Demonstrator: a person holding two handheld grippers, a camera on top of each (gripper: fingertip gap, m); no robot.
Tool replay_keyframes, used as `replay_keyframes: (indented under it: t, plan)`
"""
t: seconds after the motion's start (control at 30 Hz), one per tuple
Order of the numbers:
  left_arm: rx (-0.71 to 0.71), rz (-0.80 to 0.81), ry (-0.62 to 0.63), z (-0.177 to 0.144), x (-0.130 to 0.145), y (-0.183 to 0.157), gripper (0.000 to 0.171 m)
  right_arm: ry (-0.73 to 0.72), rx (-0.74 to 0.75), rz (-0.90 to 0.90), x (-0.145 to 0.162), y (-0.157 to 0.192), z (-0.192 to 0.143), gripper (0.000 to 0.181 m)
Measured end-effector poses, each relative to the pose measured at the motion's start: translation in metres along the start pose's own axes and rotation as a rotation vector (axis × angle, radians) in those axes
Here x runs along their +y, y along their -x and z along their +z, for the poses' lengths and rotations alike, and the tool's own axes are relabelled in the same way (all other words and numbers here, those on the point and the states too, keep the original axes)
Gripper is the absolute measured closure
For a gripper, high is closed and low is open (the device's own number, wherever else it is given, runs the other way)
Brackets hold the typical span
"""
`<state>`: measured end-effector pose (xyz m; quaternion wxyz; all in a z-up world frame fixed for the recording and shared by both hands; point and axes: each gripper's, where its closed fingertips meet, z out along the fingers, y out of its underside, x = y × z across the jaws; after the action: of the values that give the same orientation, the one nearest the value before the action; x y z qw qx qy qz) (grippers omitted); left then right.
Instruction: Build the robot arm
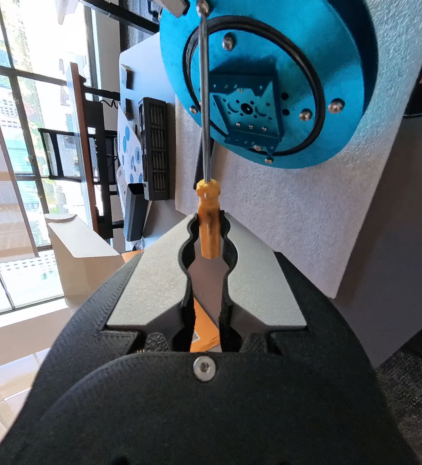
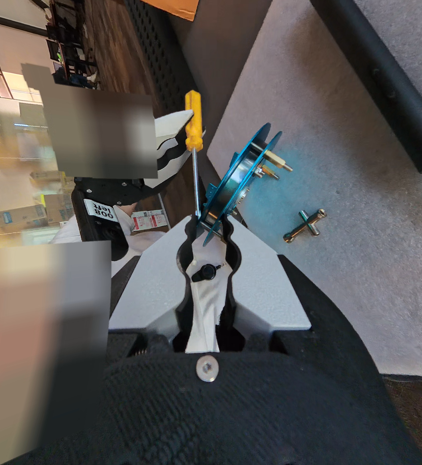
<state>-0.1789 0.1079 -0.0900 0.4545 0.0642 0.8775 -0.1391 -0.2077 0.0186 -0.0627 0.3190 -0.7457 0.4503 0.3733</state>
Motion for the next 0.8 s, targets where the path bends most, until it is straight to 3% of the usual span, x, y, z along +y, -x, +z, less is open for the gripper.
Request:
replay_keyframes:
  t: [0.13, 0.27, 0.4, 0.6, 0.8]
  plan:
    - [-0.003, -0.038, 0.055, -0.007, 0.018, 0.000, 0.156, -0.021, -0.040, 0.061, -0.010, -0.017, -0.015, 0.166]
    - [0.067, -0.177, 0.085, -0.011, 0.041, -0.017, 0.156, -0.003, 0.078, 0.030, -0.020, -0.058, -0.022, 0.166]
    - [0.094, -0.299, 0.096, -0.014, 0.055, -0.028, 0.156, 0.045, -0.004, 0.024, -0.029, -0.057, -0.015, 0.168]
    - [0.166, -0.469, 0.071, -0.011, 0.060, -0.036, 0.156, 0.120, -0.118, 0.143, -0.045, -0.073, -0.004, 0.167]
    - [0.378, -0.616, 0.118, -0.002, 0.054, -0.054, 0.156, 0.166, -0.113, 0.047, -0.043, -0.084, -0.002, 0.165]
